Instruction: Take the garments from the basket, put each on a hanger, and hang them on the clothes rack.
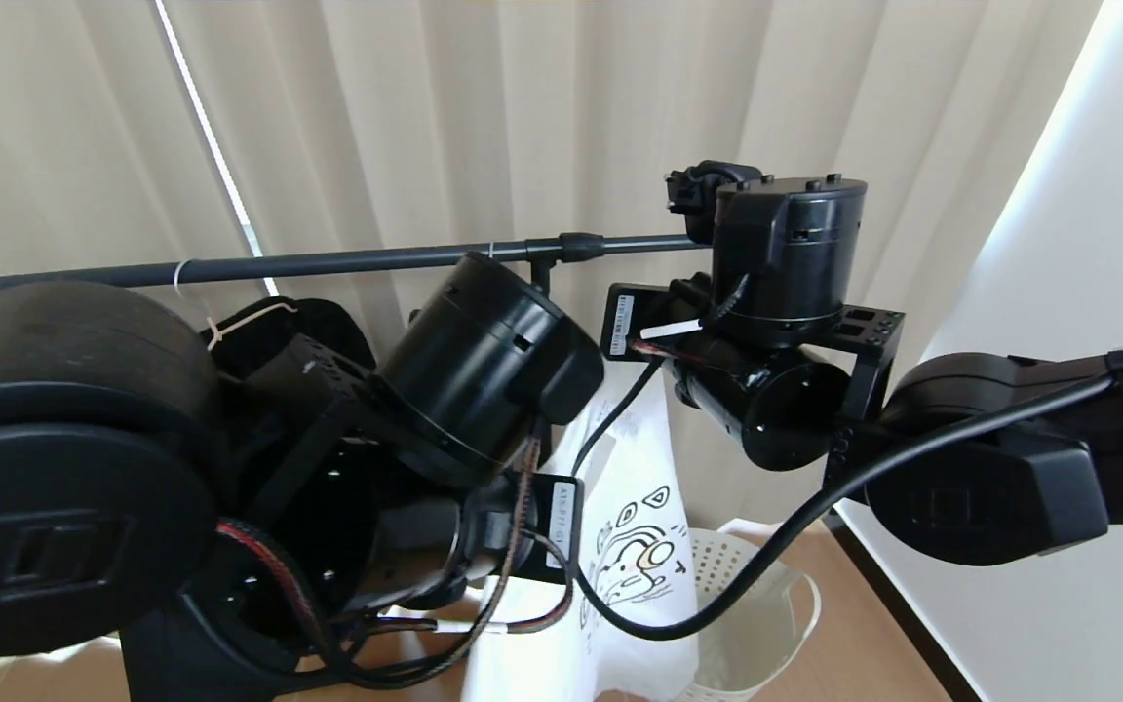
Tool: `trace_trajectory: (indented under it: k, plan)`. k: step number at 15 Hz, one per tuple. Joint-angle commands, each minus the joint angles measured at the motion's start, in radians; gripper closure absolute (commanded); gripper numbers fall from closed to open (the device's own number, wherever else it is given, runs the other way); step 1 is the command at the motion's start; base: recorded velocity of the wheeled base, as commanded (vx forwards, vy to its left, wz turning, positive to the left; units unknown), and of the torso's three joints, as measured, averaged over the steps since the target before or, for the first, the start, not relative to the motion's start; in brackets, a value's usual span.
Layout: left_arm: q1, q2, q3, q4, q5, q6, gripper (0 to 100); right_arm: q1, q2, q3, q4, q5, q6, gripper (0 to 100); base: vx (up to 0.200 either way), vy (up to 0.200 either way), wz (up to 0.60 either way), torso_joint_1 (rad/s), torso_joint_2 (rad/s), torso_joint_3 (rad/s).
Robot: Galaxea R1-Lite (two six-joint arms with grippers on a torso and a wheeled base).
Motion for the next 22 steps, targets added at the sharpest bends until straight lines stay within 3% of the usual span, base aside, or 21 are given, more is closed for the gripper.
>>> trace_trajectory:
  k: [1, 5, 10, 14, 17, 19, 22]
  plan:
    - [-0.049, 0.083, -0.066, -0.007, -0.021, -0.056, 100, 0.001, 0.023, -0.003, -0.001, 0.0, 0.003, 100, 0.0, 0.0, 0.0, 0.0, 0.0, 0.0]
    - [-0.056, 0.088, -0.11, -0.002, -0.018, -0.077, 100, 0.0, 0.013, -0.002, 0.0, 0.0, 0.003, 100, 0.0, 0.0, 0.0, 0.0, 0.0, 0.0]
    - [-0.012, -0.001, -0.023, 0.001, -0.006, -0.063, 100, -0.034, -0.048, 0.021, 0.014, 0.0, -0.011, 100, 0.0, 0.0, 0.0, 0.0, 0.0, 0.0]
    - [0.091, -0.047, -0.015, -0.007, 0.016, 0.001, 100, -0.043, -0.158, 0.139, 0.011, 0.0, -0.126, 100, 0.0, 0.0, 0.0, 0.0, 0.0, 0.0]
    - [0.1, -0.038, -0.038, -0.013, 0.017, 0.026, 100, -0.041, -0.227, 0.221, 0.011, -0.003, -0.195, 100, 0.0, 0.0, 0.0, 0.0, 0.0, 0.0]
    - [0.115, -0.038, -0.053, -0.015, 0.019, 0.058, 100, -0.037, -0.289, 0.294, 0.011, -0.007, -0.284, 100, 0.0, 0.0, 0.0, 0.0, 0.0, 0.0]
    - [0.151, -0.039, -0.078, -0.016, 0.019, 0.089, 100, 0.005, -0.301, 0.322, 0.012, -0.011, -0.304, 100, 0.0, 0.0, 0.0, 0.0, 0.0, 0.0]
